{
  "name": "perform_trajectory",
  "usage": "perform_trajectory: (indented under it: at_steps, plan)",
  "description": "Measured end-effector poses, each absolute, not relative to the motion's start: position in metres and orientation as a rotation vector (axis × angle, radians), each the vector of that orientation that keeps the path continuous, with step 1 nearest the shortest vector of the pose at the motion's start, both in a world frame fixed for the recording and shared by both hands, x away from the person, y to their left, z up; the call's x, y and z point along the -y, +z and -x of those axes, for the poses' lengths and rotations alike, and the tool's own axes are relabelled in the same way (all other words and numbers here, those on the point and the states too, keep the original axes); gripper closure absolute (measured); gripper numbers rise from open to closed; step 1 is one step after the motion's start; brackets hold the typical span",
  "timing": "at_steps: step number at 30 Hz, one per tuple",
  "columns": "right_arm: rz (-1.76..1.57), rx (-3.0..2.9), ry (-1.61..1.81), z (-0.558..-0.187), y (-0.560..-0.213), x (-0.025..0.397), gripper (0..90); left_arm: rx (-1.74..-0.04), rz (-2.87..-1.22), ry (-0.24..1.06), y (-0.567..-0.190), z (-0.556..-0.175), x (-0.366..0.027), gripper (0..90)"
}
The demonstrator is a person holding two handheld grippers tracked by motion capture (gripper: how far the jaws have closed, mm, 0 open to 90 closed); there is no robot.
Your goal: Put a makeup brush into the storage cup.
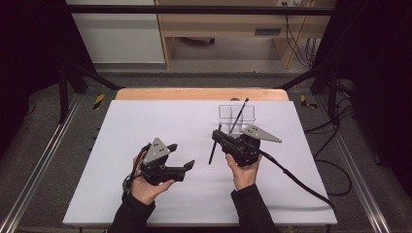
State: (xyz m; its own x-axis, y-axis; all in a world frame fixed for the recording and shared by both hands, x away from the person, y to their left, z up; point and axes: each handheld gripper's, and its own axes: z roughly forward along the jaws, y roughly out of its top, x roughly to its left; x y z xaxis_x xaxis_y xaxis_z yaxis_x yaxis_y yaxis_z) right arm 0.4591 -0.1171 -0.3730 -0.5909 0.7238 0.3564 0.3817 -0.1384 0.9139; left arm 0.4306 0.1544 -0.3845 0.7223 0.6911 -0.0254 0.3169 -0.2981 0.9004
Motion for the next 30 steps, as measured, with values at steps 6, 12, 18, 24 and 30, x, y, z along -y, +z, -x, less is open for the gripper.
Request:
perform_trajectory:
  at_steps: [6,12,18,24,30]
  plan:
    - [-1.228,-1.849,1.768,-0.461,-0.369,0.122,83.9,-0.792,-1.899,0.475,-0.387,-0.43,-0.171,16.8]
    - [-1.212,-1.838,1.74,-0.464,-0.365,0.127,83.9,-0.82,-1.893,0.479,-0.391,-0.431,-0.184,15.6]
    - [-1.197,-1.81,1.713,-0.467,-0.359,0.134,83.8,-0.849,-1.893,0.488,-0.395,-0.432,-0.196,15.2]
    - [-1.19,-1.785,1.699,-0.474,-0.355,0.139,83.8,-0.871,-1.894,0.496,-0.4,-0.432,-0.207,14.3]
    - [-1.194,-1.767,1.677,-0.482,-0.354,0.143,83.9,-0.876,-1.901,0.505,-0.402,-0.434,-0.213,12.9]
